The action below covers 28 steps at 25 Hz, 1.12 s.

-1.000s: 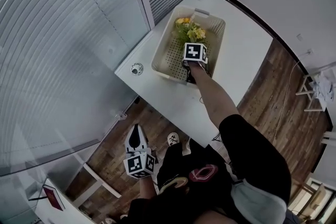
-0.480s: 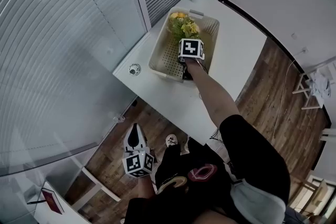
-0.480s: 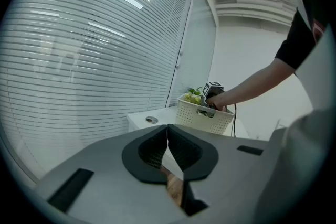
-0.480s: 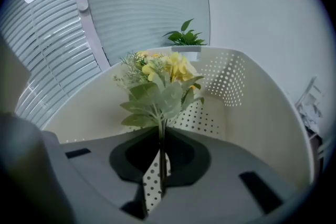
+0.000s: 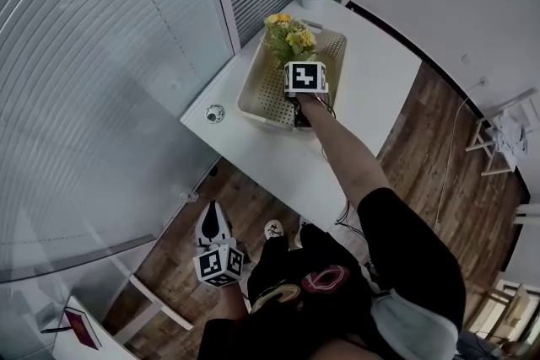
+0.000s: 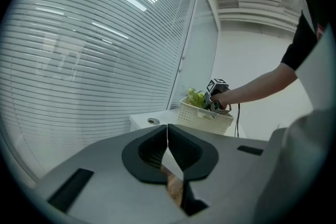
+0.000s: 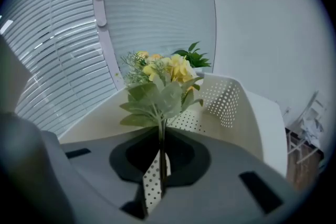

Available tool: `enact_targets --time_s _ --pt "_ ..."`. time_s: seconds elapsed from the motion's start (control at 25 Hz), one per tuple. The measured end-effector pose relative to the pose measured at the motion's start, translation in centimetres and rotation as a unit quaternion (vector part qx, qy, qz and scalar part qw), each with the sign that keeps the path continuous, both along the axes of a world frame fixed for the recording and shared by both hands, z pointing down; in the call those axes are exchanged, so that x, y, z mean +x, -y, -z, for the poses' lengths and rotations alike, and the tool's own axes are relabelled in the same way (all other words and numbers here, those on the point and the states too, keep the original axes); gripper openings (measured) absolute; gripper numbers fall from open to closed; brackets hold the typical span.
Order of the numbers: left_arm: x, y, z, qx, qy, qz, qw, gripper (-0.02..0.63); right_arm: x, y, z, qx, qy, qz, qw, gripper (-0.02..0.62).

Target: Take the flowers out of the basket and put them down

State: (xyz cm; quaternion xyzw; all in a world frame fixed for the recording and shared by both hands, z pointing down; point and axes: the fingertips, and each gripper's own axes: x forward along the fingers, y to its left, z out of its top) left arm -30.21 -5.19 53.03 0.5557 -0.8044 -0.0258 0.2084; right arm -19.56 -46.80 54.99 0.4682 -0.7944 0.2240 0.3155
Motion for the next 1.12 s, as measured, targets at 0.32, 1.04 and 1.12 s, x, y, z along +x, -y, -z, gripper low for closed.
enact_targets --time_s 0.32,1.04,1.12 --pt "0.1 -0.2 0.4 0.012 0.007 -0.013 0.9998 0.018 0.1 -0.7 4.6 0.070 0.004 0.036 0.997 0.037" --pt "3.2 2.6 2.1 0.038 0.014 -0.066 0.9970 0.018 4.1 -5.3 13.8 0.150 0.073 0.089 0.982 0.038" --pt "3.4 3.1 2.4 0.042 0.018 -0.077 0.9959 0.018 4.8 -5.8 14.7 0.159 0.080 0.086 0.980 0.038"
